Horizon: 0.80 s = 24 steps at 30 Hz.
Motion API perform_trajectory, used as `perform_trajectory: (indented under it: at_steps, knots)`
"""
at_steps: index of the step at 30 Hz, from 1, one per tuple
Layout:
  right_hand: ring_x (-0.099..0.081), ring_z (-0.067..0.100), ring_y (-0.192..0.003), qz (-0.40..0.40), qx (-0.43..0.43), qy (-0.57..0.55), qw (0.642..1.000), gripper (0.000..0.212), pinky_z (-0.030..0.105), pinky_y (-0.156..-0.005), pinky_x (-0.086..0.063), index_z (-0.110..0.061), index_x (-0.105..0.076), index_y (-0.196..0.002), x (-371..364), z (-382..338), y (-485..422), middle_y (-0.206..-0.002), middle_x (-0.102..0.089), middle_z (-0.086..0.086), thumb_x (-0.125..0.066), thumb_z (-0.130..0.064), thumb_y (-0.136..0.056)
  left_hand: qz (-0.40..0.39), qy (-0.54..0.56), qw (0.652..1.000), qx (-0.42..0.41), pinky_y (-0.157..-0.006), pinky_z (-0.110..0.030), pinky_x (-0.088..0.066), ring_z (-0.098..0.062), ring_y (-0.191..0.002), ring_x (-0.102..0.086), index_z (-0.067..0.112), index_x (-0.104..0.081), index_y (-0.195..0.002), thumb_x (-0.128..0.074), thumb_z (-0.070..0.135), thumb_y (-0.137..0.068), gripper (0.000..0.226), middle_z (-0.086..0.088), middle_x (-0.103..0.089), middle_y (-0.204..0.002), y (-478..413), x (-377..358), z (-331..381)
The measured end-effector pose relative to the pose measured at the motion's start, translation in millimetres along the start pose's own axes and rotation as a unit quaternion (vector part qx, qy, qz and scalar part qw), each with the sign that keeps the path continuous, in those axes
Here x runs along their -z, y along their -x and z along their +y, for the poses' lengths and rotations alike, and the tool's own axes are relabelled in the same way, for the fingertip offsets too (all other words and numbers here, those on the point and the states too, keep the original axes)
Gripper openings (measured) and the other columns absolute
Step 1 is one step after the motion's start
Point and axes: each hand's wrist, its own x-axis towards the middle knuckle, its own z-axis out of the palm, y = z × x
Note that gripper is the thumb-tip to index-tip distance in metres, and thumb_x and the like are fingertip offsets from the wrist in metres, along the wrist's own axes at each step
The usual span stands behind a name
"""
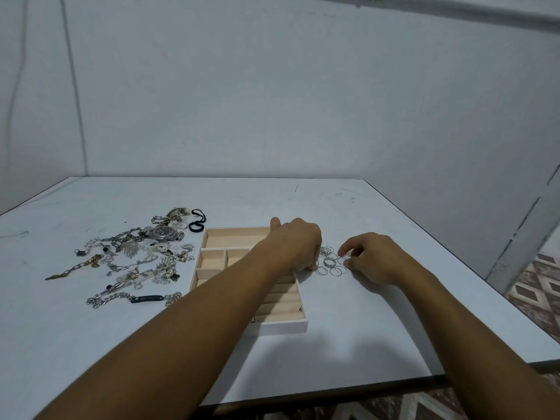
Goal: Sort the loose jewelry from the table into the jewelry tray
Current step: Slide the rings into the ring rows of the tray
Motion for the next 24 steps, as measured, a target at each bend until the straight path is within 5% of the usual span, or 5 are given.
perform_trajectory:
  at_steps: [5,13,17,20,24]
  knots:
    - [-0.063,0.014,-0.082,-0.005,0.005,-0.014,1.000,0.007,0.023,-0.068,-0.043,-0.027,-0.068,-0.085,0,-2,-1,-0.084,-0.067,-0.005,-0.071,-0.021,-0.084,0.040,0.026,0.999,-0.010,-0.078,-0.035,-0.019,-0.011,-0.079,-0.044,0.023,-0.054,-0.066,-0.068,0.016,-0.083,0.023,0.008,-0.058,-0.061,5,-6,-2]
    - [-0.064,0.014,-0.075,-0.013,-0.032,-0.036,0.999,0.012,0.025,-0.064,-0.045,-0.012,-0.066,-0.082,1,-3,-3,-0.075,-0.071,-0.001,-0.074,-0.019,-0.081,0.077,0.079,0.994,-0.019,-0.088,-0.036,-0.030,-0.014,-0.088,-0.049,0.024,-0.072,-0.089,-0.072,0.038,-0.080,0.017,0.010,-0.068,-0.089,14,4,-10]
    - [-0.060,0.014,-0.073,0.008,-0.010,-0.037,0.999,0.017,0.025,-0.061,-0.041,-0.015,-0.057,-0.076,0,1,0,-0.075,-0.066,-0.004,-0.073,-0.016,-0.082,0.091,0.174,0.980,0.013,-0.093,-0.035,-0.043,-0.015,-0.095,-0.061,0.025,-0.075,-0.094,-0.067,0.032,-0.086,0.014,0.007,-0.073,-0.091,29,11,-28]
    - [-0.058,0.011,-0.064,0.031,0.001,-0.041,0.999,0.016,0.018,-0.054,-0.039,-0.015,-0.058,-0.073,3,0,4,-0.071,-0.063,-0.003,-0.072,-0.011,-0.080,0.111,0.207,0.971,0.041,-0.081,-0.026,-0.046,-0.010,-0.090,-0.063,0.023,-0.077,-0.094,-0.064,0.024,-0.089,0.014,0.008,-0.073,-0.085,45,14,-47]
    - [-0.066,0.018,-0.053,0.077,0.015,-0.185,0.980,0.008,0.016,-0.057,-0.049,-0.002,-0.063,-0.076,5,-9,9,-0.053,-0.060,-0.002,-0.069,0.000,-0.081,0.126,0.195,0.969,0.083,-0.081,-0.024,-0.048,-0.010,-0.091,-0.063,0.024,-0.077,-0.094,-0.062,0.020,-0.090,0.015,0.006,-0.074,-0.092,59,16,-70]
